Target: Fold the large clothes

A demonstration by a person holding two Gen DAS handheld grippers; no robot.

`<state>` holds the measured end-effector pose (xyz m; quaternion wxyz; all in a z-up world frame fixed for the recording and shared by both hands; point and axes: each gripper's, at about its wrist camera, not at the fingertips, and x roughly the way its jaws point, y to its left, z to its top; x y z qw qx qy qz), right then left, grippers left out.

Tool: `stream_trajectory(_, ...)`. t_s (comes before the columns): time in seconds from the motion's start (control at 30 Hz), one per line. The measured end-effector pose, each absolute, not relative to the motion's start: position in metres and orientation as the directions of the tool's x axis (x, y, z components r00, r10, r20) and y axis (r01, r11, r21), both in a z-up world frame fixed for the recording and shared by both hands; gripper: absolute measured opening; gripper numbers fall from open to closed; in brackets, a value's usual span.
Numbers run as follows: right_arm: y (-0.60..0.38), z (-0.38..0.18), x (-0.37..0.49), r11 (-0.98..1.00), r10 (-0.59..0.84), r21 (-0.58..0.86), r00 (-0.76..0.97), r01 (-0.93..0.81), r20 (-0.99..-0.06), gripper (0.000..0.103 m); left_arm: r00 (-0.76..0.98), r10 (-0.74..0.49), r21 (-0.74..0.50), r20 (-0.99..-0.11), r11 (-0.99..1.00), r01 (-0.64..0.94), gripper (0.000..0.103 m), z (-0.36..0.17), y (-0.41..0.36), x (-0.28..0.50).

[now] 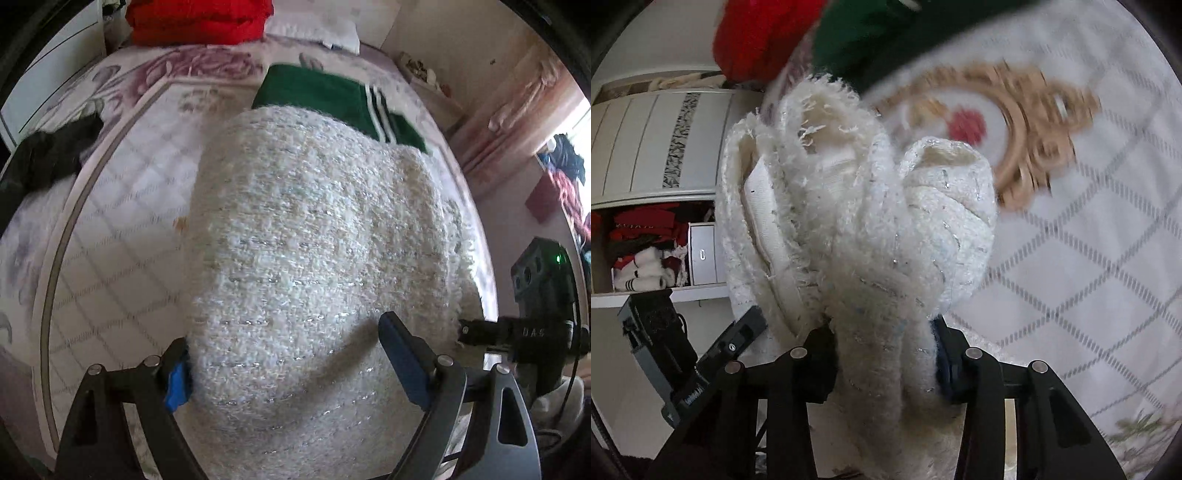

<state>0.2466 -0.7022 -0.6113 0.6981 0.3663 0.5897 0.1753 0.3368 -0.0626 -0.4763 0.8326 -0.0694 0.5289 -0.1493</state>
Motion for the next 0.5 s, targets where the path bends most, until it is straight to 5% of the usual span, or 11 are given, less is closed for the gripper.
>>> stream_trajectory(0.33, -0.775, -0.502, 0.380, 0.684, 0.610, 0.707, 0.389, 0.182, -0.690, 0.044, 0.444, -0.401, -0.312, -0.801, 0.913, 0.261, 0.088, -0.402, -0.111, 0.500)
stream_trajectory(0.5, -0.808, -0.474, 0.494, 0.717, 0.557, 0.670, 0.422, 0.190, -0.715, 0.044, 0.432, -0.412, -0.318, -0.802, 0.907, 0.276, 0.088, -0.407, -0.137, 0.606)
